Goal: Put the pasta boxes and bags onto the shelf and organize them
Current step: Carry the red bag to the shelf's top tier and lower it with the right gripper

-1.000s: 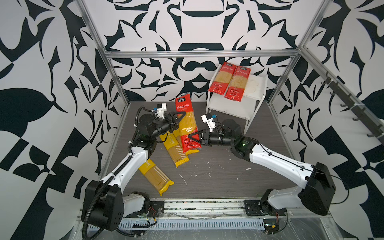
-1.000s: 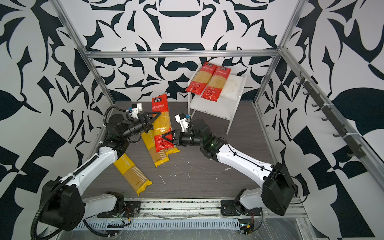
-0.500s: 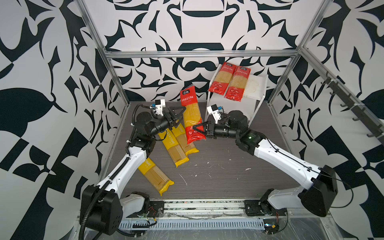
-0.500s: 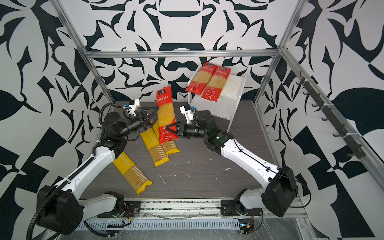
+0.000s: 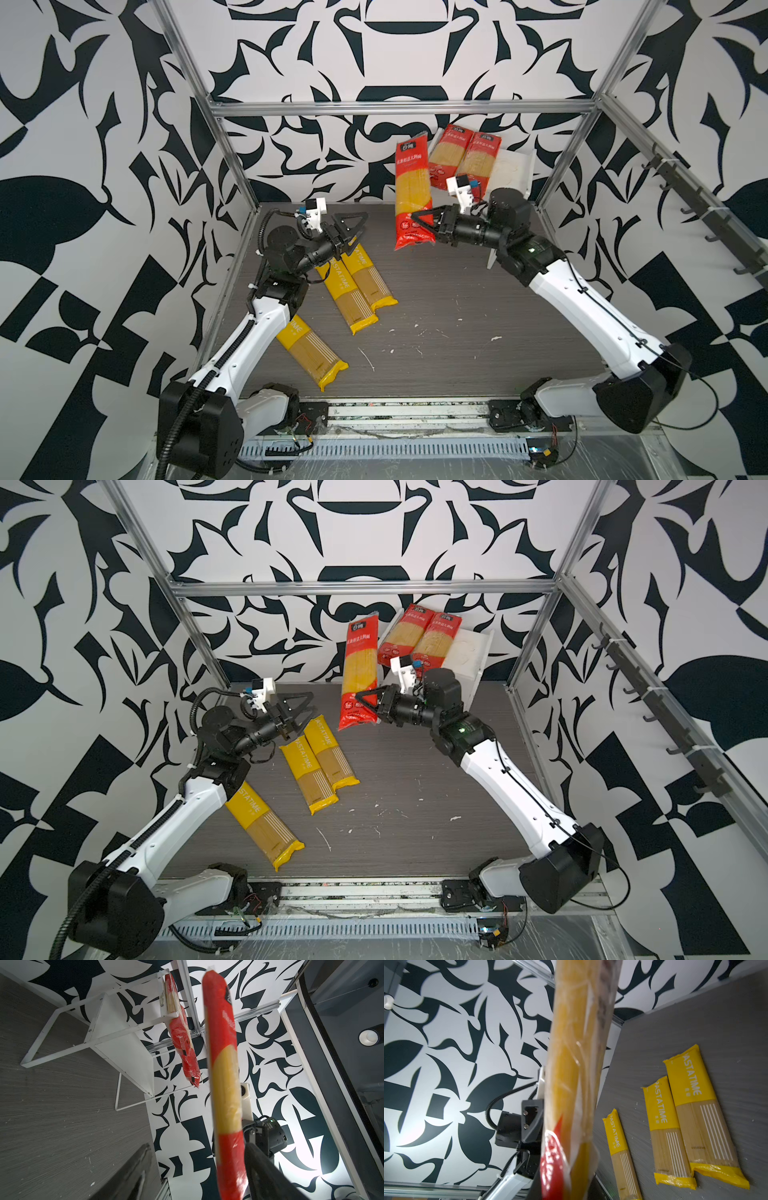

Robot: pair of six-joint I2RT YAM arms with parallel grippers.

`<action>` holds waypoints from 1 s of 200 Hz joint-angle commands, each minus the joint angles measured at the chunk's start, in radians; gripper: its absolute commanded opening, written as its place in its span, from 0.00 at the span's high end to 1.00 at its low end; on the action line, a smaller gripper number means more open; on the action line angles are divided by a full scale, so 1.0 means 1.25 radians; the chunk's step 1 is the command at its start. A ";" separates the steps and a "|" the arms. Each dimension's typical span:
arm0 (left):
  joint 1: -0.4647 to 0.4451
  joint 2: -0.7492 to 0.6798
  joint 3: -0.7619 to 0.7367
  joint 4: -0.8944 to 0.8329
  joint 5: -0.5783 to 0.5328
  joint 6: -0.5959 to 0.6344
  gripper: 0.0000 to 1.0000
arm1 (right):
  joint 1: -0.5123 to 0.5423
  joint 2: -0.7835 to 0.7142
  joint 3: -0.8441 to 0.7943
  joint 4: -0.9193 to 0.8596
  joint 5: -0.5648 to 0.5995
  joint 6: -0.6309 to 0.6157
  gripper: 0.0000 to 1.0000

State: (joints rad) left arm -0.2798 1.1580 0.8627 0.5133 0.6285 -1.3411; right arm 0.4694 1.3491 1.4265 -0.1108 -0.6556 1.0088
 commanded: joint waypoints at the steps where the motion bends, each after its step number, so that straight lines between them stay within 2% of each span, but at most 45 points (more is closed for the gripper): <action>1: 0.005 -0.018 -0.024 0.017 0.005 0.007 0.26 | -0.065 -0.039 0.153 0.113 -0.040 -0.068 1.00; 22: 0.008 -0.023 -0.043 -0.009 -0.003 0.029 0.26 | -0.153 -0.025 0.225 0.060 -0.051 -0.063 1.00; 62: 0.008 -0.054 -0.066 -0.163 -0.040 0.149 0.26 | -0.368 0.030 0.351 -0.032 -0.101 -0.021 1.00; 99: 0.008 -0.060 -0.099 -0.177 -0.044 0.166 0.26 | -0.505 0.100 0.384 -0.066 -0.145 0.018 1.00; 146: 0.008 -0.056 -0.111 -0.167 -0.044 0.166 0.26 | -0.533 0.182 0.380 -0.069 -0.169 0.028 1.00; 200: 0.008 -0.041 -0.119 -0.141 -0.042 0.159 0.26 | -0.530 0.167 0.291 -0.053 -0.167 0.034 1.00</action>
State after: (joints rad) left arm -0.2741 1.0977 0.7265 0.3099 0.5797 -1.1511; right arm -0.1997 1.6569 1.7584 -0.3801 -0.8093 1.0927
